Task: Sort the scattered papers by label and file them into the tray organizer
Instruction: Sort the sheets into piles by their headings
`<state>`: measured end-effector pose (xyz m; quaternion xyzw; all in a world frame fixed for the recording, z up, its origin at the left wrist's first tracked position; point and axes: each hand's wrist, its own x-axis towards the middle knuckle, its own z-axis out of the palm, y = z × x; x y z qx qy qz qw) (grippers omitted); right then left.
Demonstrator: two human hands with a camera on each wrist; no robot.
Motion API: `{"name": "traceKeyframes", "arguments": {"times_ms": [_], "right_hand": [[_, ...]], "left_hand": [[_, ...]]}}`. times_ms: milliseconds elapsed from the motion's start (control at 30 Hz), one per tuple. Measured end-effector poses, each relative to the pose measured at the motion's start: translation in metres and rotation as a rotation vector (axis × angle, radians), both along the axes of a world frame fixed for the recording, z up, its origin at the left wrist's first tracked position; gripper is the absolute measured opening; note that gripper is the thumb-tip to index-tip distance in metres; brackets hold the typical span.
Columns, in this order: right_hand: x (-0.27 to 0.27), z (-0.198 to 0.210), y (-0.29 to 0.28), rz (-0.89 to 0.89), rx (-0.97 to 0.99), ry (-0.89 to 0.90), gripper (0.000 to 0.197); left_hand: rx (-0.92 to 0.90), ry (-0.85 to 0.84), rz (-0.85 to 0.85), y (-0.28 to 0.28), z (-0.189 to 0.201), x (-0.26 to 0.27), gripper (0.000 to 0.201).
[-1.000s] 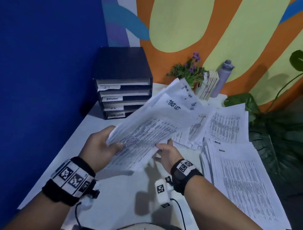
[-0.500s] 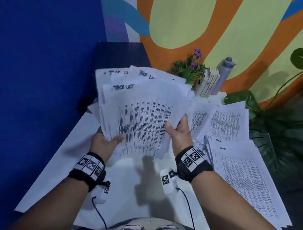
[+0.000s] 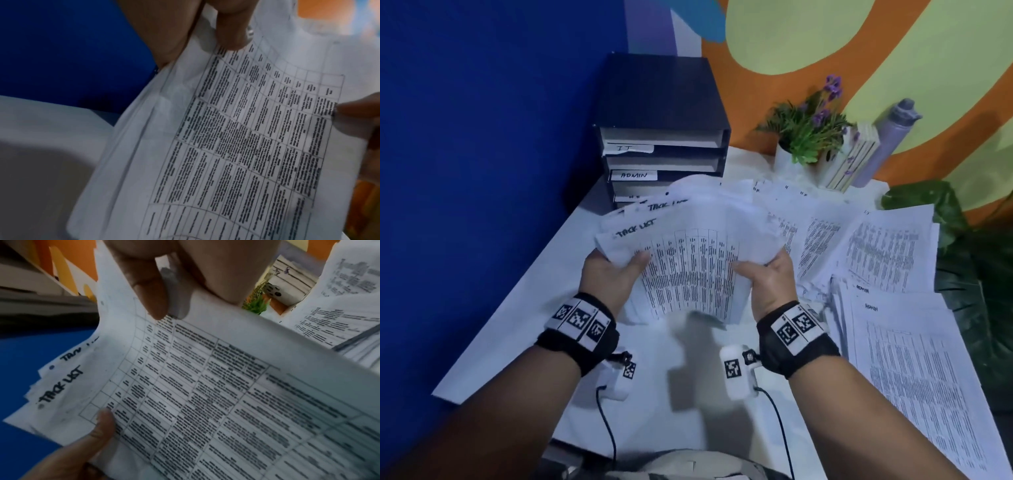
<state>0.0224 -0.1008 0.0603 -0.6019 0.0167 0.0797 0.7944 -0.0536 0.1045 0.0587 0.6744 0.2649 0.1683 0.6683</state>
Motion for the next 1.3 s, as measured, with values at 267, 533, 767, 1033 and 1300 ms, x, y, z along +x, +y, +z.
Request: {"name": "traceKeyframes", "arguments": {"times_ms": [267,533,767,1033,1300], "right_hand": [[-0.004,0.059,0.005,-0.022,-0.898,-0.956,0.074],[-0.029,0.058,0.06,0.449,-1.623,-1.135,0.072],[-0.023,0.05,0.058,0.087,-1.443,-1.101,0.095],[0.003,0.009,0.029,0.024,-0.18,0.076,0.08],[0.003,-0.002,0.025,0.057,-0.009,0.035,0.064]], "left_hand": [[-0.056,0.005,0.012,-0.004,0.015,-0.008,0.041],[-0.029,-0.019,0.002,0.004,0.006,-0.002,0.034],[-0.004,-0.063,0.024,0.007,0.009,-0.003,0.016],[-0.064,-0.139,0.03,0.011,0.006,0.004,0.041],[-0.081,-0.125,0.026,0.029,-0.019,0.006,0.06]]}}
